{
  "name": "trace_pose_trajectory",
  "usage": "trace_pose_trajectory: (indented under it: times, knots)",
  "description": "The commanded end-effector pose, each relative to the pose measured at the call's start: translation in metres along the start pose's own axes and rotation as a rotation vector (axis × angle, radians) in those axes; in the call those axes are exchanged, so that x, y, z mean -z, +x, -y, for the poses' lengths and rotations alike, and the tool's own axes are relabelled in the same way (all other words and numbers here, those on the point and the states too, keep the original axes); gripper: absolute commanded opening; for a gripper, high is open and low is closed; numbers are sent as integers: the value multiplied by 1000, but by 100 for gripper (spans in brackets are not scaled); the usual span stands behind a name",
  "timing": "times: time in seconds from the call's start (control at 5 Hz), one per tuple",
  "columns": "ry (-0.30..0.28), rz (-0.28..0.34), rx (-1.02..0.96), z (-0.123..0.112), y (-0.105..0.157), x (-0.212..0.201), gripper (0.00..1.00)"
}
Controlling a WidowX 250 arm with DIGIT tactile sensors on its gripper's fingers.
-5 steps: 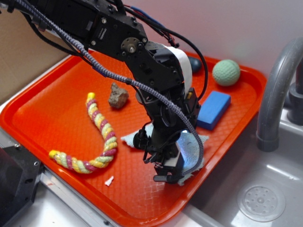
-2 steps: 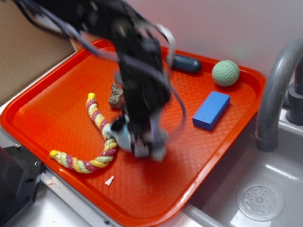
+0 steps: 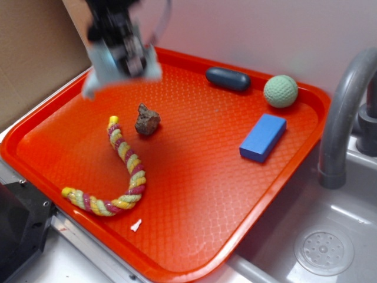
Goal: Grab the blue cloth.
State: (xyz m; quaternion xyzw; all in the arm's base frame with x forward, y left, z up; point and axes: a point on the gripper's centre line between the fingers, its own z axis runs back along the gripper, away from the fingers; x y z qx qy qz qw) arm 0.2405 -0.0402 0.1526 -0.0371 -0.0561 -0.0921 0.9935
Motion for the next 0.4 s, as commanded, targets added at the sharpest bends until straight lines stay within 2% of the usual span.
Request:
trace_pose_trajectory:
  times: [0.0,0.2]
  knots:
    - [35,106,-87,-11,-20,-84,0]
    - [46,99,-75,-10,-21,-80,0]
